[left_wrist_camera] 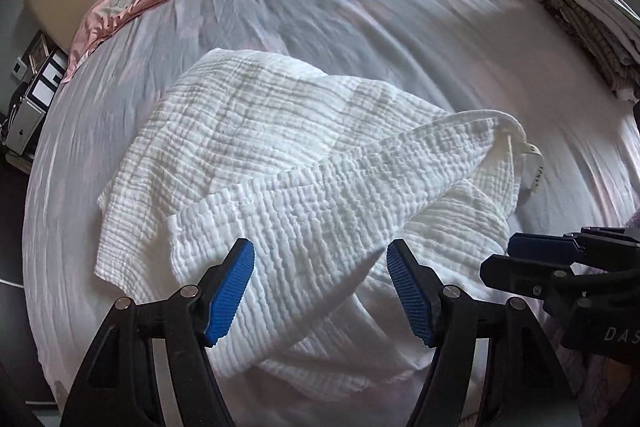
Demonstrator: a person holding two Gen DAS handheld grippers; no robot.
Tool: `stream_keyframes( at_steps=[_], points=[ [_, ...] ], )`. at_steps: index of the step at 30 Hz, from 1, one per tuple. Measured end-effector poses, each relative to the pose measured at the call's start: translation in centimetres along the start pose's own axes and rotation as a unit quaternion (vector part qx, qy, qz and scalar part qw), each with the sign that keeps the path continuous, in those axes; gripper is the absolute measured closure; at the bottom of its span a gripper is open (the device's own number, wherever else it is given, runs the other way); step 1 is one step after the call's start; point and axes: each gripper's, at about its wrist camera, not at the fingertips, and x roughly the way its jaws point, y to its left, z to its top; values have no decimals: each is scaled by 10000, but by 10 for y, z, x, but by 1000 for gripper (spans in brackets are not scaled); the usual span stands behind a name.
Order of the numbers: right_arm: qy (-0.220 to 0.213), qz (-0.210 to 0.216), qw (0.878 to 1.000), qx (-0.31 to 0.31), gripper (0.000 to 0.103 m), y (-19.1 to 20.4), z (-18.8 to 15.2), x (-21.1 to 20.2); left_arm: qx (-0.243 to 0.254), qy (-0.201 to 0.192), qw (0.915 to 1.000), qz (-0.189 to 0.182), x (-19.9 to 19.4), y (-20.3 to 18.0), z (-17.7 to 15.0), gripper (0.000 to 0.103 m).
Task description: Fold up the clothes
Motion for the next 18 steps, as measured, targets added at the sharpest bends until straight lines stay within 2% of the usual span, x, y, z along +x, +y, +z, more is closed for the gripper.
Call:
stream_keyframes(
  at_steps=[1, 2, 3, 6, 8, 10, 13, 18],
  points=[
    [2, 13, 10000, -2, 64, 0, 1, 3, -69, 40, 10000, -8, 6, 2, 1, 33],
    [-9, -10, 10000, -99, 70, 3, 1, 5, -139, 81, 9999, -15, 12, 4, 1, 33],
    [-20, -34, 9998, -196, 80, 6, 2, 7, -221, 122, 9997, -26, 17, 7, 2, 33],
    [-123, -188, 9983, -542, 87, 18, -1, 7, -375, 83, 9993, 20, 19, 11, 6, 43],
    [-170, -245, 9974, -651, 89, 21, -1, 6, -332, -74, 9993, 131, 12, 11, 7, 51],
    [-212, -262, 9973, -655, 90, 21, -2, 4, -288, -230, 9990, 241, 6, 10, 9, 69],
    [-355, -291, 9972, -597, 91, 19, -3, -4, -221, -464, 9979, 406, -4, 9, 11, 86],
    [-865, -478, 9928, -678, 93, 25, -1, -41, -111, -854, 9940, 680, -21, 8, 15, 93]
  ],
)
